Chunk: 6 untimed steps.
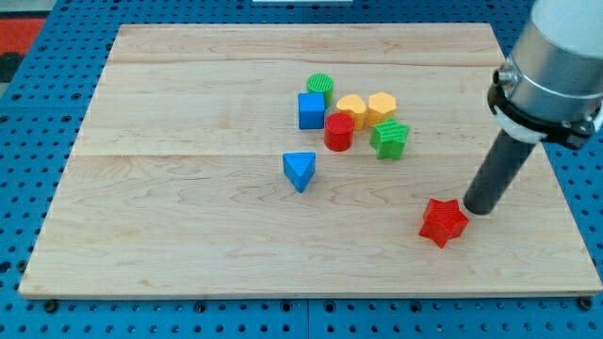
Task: Push red star towards the bottom right
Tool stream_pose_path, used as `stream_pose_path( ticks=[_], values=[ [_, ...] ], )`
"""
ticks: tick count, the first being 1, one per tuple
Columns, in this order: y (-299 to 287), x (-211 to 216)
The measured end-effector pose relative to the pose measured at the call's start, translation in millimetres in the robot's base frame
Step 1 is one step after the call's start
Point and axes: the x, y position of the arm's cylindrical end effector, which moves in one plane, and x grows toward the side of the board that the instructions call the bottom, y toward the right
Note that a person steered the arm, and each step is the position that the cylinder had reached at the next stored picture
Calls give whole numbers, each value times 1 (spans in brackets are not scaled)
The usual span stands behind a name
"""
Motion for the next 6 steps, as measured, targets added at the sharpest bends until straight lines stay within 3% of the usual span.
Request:
stream_pose_path(
  ticks=[3,4,6],
  values=[
    [-122,10],
    [-134,21],
    [-43,27]
  ],
)
